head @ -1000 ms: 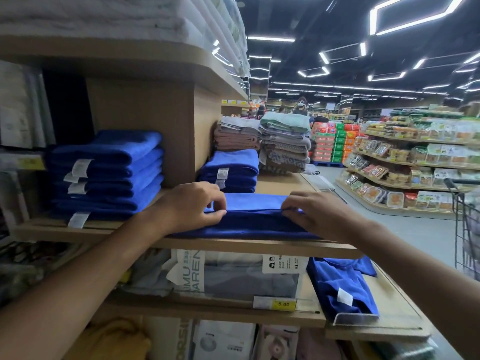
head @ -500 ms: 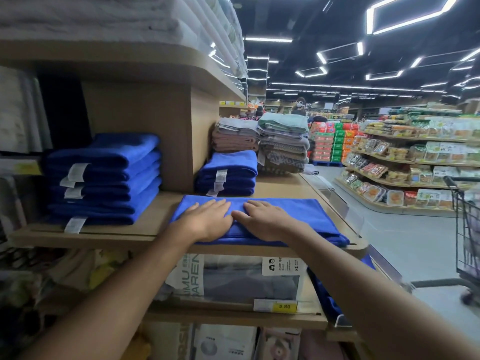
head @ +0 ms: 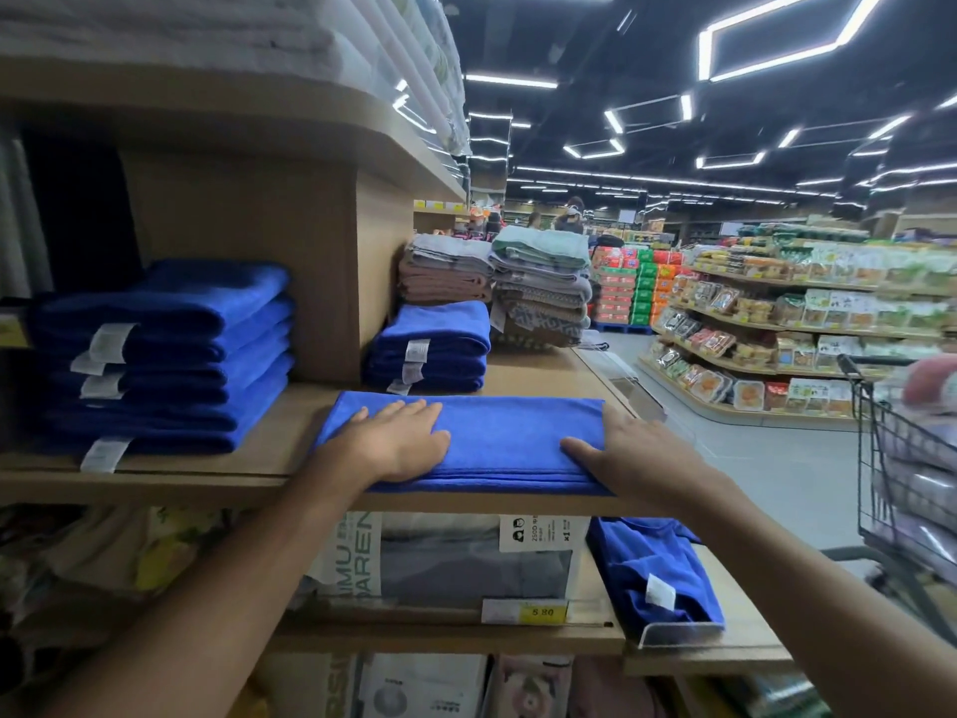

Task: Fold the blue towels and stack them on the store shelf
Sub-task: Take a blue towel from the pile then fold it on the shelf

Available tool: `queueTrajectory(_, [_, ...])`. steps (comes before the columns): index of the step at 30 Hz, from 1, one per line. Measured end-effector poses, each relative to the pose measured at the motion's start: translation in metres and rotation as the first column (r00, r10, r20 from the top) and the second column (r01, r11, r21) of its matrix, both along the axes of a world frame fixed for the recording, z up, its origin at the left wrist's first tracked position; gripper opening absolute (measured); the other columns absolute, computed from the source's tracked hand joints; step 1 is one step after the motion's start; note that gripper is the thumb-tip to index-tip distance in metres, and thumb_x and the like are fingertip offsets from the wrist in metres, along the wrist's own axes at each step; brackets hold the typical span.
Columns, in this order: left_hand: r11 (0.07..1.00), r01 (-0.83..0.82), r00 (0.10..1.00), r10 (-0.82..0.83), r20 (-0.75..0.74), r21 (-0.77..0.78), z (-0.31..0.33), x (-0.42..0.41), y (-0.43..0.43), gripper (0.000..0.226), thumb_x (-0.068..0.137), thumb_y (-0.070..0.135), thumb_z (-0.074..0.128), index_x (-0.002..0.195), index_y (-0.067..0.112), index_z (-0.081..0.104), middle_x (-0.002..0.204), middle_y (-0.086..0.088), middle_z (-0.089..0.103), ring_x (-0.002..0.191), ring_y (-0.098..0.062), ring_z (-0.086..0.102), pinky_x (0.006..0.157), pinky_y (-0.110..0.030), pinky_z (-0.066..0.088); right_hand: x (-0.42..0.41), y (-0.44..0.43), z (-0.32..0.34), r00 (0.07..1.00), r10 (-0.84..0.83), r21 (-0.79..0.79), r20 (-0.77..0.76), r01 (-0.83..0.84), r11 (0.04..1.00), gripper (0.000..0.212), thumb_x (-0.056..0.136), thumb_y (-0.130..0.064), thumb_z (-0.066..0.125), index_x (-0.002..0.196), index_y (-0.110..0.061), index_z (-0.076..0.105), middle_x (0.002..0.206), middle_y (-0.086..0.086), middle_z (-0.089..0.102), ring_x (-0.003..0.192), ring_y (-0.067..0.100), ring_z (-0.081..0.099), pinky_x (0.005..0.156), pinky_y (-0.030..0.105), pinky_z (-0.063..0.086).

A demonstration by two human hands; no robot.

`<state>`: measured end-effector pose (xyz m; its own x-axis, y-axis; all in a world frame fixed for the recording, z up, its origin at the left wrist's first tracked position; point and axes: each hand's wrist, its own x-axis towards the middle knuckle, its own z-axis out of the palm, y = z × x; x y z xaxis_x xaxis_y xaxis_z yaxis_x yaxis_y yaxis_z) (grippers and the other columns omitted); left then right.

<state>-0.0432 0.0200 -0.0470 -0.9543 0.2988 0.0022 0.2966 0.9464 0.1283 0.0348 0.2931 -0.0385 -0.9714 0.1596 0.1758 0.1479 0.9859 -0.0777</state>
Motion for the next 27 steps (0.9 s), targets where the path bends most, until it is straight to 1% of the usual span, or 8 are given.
queueTrajectory(3, [0.999,0.021,1.000,-0.022,0.012,0.031,0.004,0.003,0.018,0.065,0.099,0.047,0.019,0.160,0.032,0.006,0.169,0.010,0.003,0.155,-0.015,-0.002,0.122,-0.056,0.000,-0.010,-0.010,0.014,1.000,0.003,-0.055,-0.022,-0.004,0.998,0.079,0.091,-0.061,0.054,0.151,-0.016,0.029,0.137,0.013,0.058,0.122,0.034,0.054,0.090,0.043,0.046])
queueTrajectory(6, [1.000,0.027,1.000,-0.027,-0.003,0.000,-0.003,0.005,0.027,0.065,0.098,0.049,0.015,0.160,0.033,0.007,0.169,0.012,-0.002,0.155,-0.015,-0.004,0.123,-0.056,-0.003,-0.022,-0.011,0.034,1.000,0.003,-0.445,0.002,-0.002,0.896,0.061,0.086,-0.038,0.075,0.133,-0.008,0.052,0.113,0.008,0.067,0.097,0.024,0.064,0.076,0.030,0.049])
queueTrajectory(9, [1.000,0.026,1.000,-0.026,-0.016,0.004,-0.008,0.004,0.025,0.067,0.096,0.052,0.013,0.160,0.034,0.007,0.169,0.012,-0.001,0.156,-0.017,-0.002,0.122,-0.057,-0.003,-0.023,0.000,0.049,0.992,-0.048,-0.890,0.116,0.125,0.438,0.041,0.086,-0.031,0.078,0.116,-0.007,0.062,0.088,0.014,0.067,0.062,0.024,0.064,0.052,0.023,0.050])
queueTrajectory(11, [0.999,0.028,0.999,-0.028,-0.018,0.015,-0.009,0.004,0.024,0.069,0.094,0.054,0.012,0.160,0.035,0.007,0.169,0.012,0.000,0.156,-0.017,-0.002,0.122,-0.057,-0.004,-0.018,0.007,0.054,0.971,-0.007,-0.959,0.238,0.236,0.156,0.030,0.087,-0.029,0.076,0.102,-0.007,0.062,0.067,0.013,0.064,0.041,0.023,0.060,0.039,0.023,0.049])
queueTrajectory(16, [0.999,0.030,0.999,-0.030,-0.016,0.031,-0.008,0.006,0.034,0.072,0.091,0.057,0.011,0.160,0.033,0.013,0.169,0.008,0.005,0.156,-0.020,0.001,0.120,-0.061,-0.004,-0.017,0.002,0.075,0.985,0.151,-0.972,0.085,0.116,-0.204,0.017,0.095,-0.016,0.063,0.083,-0.005,0.059,0.064,0.005,0.059,0.051,0.012,0.058,0.052,0.018,0.052])
queueTrajectory(20, [0.991,0.079,0.995,-0.072,-0.071,0.110,-0.007,0.012,0.060,0.062,0.094,0.050,0.015,0.149,0.029,0.034,0.164,0.002,0.025,0.152,-0.026,0.017,0.117,-0.066,0.003,-0.025,-0.026,0.119,0.967,0.238,-0.993,-0.090,-0.068,-0.098,0.016,0.098,-0.018,0.060,0.105,-0.003,0.056,0.092,0.013,0.057,0.079,0.021,0.057,0.085,0.028,0.046])
queueTrajectory(23, [0.977,0.104,0.991,-0.086,-0.105,0.185,-0.003,0.020,0.069,0.052,0.096,0.050,0.018,0.135,0.034,0.049,0.148,0.004,0.048,0.144,-0.026,0.033,0.115,-0.066,0.010,-0.031,-0.059,0.135,0.950,0.305,-0.977,-0.067,-0.124,0.171,0.014,0.098,-0.015,0.060,0.101,-0.002,0.055,0.087,0.013,0.058,0.071,0.021,0.059,0.068,0.030,0.049])
queueTrajectory(27, [0.927,0.129,0.966,-0.037,-0.255,0.353,0.012,0.015,0.029,0.041,0.086,0.042,0.026,0.091,0.022,0.062,0.117,-0.006,0.068,0.111,-0.031,0.060,0.095,-0.047,0.045,-0.045,-0.094,0.126,0.904,0.420,-0.932,-0.082,-0.219,0.289,0.024,0.095,0.004,0.057,0.077,-0.007,0.046,0.070,0.012,0.044,0.063,0.022,0.046,0.061,0.032,0.034])
